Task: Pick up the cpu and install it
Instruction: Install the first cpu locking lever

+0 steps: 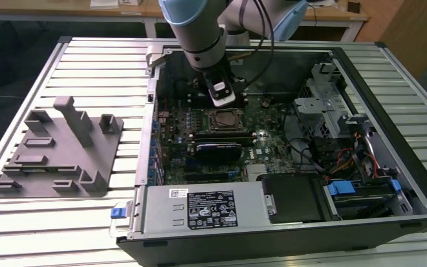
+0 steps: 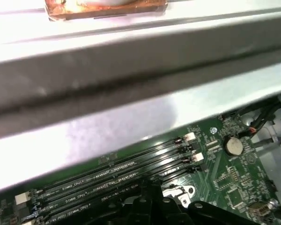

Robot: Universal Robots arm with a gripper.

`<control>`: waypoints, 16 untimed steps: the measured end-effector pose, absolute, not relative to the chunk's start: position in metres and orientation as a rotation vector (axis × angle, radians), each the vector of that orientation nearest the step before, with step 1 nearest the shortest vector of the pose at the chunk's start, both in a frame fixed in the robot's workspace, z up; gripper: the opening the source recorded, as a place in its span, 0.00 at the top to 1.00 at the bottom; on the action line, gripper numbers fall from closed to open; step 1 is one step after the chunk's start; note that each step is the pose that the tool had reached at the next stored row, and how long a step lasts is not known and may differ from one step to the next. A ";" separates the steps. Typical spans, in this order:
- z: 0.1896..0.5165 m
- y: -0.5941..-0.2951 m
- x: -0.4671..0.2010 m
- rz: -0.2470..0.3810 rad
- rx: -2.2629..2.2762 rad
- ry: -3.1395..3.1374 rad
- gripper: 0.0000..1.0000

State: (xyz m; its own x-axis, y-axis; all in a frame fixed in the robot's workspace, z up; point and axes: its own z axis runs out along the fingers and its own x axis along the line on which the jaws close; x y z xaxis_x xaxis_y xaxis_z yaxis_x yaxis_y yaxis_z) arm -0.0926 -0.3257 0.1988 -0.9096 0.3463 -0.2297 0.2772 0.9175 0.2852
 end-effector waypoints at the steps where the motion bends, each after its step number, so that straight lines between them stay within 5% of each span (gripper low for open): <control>1: 0.202 -0.326 -0.093 0.359 0.465 2.802 0.89; 16: 0.217 -0.326 -0.091 0.340 0.469 2.810 0.89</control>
